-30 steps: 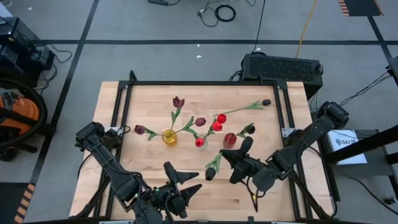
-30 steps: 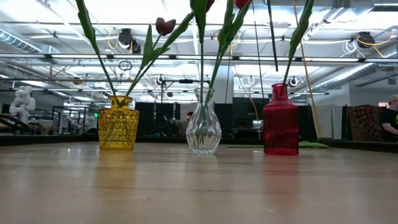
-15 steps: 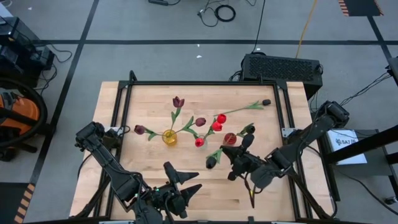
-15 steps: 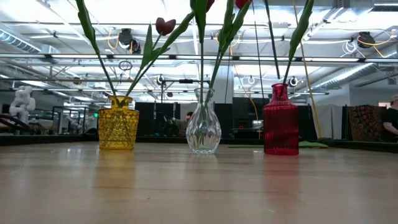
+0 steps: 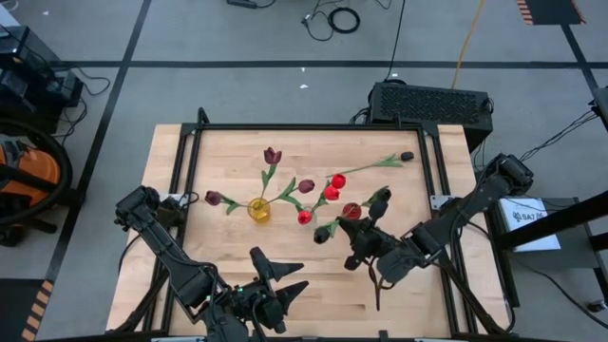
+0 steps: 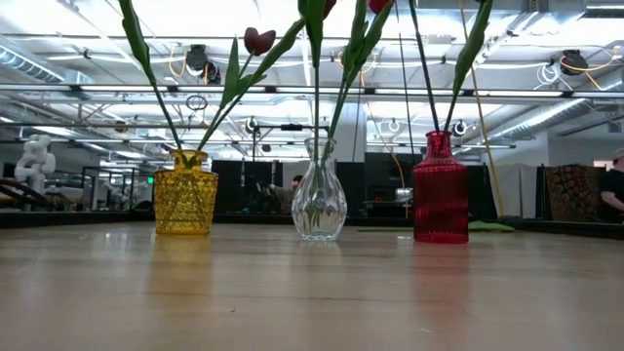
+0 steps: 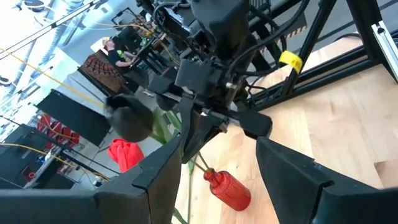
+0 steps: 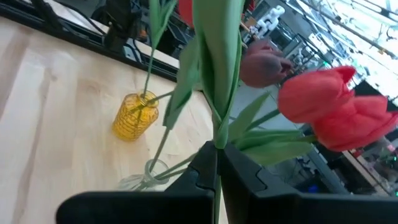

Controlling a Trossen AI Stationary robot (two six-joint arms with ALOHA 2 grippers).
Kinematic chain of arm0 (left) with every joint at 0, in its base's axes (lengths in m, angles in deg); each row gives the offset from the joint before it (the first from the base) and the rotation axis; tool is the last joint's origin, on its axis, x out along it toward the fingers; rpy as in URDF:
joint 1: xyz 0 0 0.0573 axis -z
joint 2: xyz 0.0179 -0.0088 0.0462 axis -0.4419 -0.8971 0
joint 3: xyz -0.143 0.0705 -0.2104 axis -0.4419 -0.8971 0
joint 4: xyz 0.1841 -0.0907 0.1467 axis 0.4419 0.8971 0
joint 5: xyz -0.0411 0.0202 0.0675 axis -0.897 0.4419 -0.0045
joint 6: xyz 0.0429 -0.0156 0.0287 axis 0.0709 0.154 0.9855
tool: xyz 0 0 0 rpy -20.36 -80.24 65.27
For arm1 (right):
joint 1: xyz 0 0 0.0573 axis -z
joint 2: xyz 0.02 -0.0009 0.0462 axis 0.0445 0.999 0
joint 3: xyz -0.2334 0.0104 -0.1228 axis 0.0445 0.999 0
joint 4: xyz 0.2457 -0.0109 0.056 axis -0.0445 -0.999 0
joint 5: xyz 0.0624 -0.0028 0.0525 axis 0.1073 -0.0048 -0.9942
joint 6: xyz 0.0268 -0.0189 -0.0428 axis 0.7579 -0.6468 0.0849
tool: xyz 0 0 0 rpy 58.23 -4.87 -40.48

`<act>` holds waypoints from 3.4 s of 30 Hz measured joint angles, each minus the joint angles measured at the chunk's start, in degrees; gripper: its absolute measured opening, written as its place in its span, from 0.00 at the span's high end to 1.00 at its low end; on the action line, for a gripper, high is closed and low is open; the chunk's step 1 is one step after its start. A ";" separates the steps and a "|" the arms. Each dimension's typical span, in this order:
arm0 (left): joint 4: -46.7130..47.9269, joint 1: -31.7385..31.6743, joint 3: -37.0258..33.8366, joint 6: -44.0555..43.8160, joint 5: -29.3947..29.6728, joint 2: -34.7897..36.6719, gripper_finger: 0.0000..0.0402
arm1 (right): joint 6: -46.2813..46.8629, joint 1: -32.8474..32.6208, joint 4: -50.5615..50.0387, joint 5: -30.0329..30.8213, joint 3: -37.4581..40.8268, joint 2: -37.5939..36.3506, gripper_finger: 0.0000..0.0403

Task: Sort flowers into vase by color
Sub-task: Put the bottom black tulip into the red vase

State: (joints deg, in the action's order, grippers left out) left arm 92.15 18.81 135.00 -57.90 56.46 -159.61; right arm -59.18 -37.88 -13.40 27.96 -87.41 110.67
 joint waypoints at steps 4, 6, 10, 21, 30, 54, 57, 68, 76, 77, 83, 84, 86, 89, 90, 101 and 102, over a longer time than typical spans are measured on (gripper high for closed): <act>0.00 0.00 0.00 0.00 0.00 0.00 0.47 | 2.78 0.71 -1.70 -0.02 0.00 0.00 1.00; 0.00 0.00 0.00 0.00 0.00 0.00 0.47 | 4.21 0.92 -2.31 0.00 0.00 0.00 1.00; 0.00 0.00 0.00 0.00 0.00 0.00 0.47 | 6.17 1.31 -2.44 0.00 0.00 0.00 1.00; 0.02 0.00 0.00 0.00 0.00 0.00 0.47 | 14.37 2.44 -7.85 0.03 0.00 0.00 1.00; 0.16 0.00 0.00 -0.06 0.00 0.00 0.47 | 20.91 3.17 -12.37 -0.03 0.00 0.00 0.99; 2.36 0.00 0.01 -1.18 0.00 -0.02 0.47 | 26.62 3.08 -18.31 -7.40 0.00 -4.04 0.52; 2.36 0.00 0.02 -1.18 0.00 -0.01 0.47 | 26.61 3.00 -18.29 -7.65 0.00 -4.50 0.52; 2.36 -0.02 0.01 -1.11 0.00 0.00 0.47 | 20.54 3.00 -9.43 -9.53 0.00 -4.48 0.52; 2.36 -0.02 0.02 -1.01 0.00 -0.02 0.47 | 18.66 3.15 -6.93 -9.13 0.00 -3.83 0.71; 2.34 -0.02 0.02 -1.01 0.00 0.00 0.47 | 18.20 3.17 -6.63 -9.12 0.00 -3.53 0.76; 2.34 -0.02 0.02 -1.01 0.00 -0.02 0.47 | 17.03 3.39 -5.64 -8.74 0.00 -3.10 0.98; 2.34 -0.02 0.02 -1.01 0.00 -0.02 0.47 | 17.01 3.39 -5.67 -8.60 0.00 -3.10 0.98; 2.34 -0.02 0.02 -1.03 0.00 -0.01 0.47 | 17.01 3.39 -5.77 -8.61 0.00 -3.26 0.97; 2.34 -0.02 0.01 -1.03 0.00 -0.02 0.47 | 17.01 3.39 -5.95 -8.53 0.00 -3.43 0.98; 2.34 -0.02 0.02 -1.03 0.00 0.00 0.47 | 17.01 3.39 -6.28 -8.50 0.00 -3.49 0.99; 2.40 -0.02 0.02 -1.05 0.00 0.00 0.47 | 19.58 3.37 -13.62 -7.08 0.00 -4.74 0.99; 2.39 -0.02 0.02 -1.03 0.00 -0.01 0.47 | 20.33 3.37 -14.94 -7.05 0.00 -4.74 0.99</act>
State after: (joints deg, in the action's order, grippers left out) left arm 94.54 18.79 135.03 -58.93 56.46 -159.62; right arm -38.85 -34.51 -28.34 20.91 -87.41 105.92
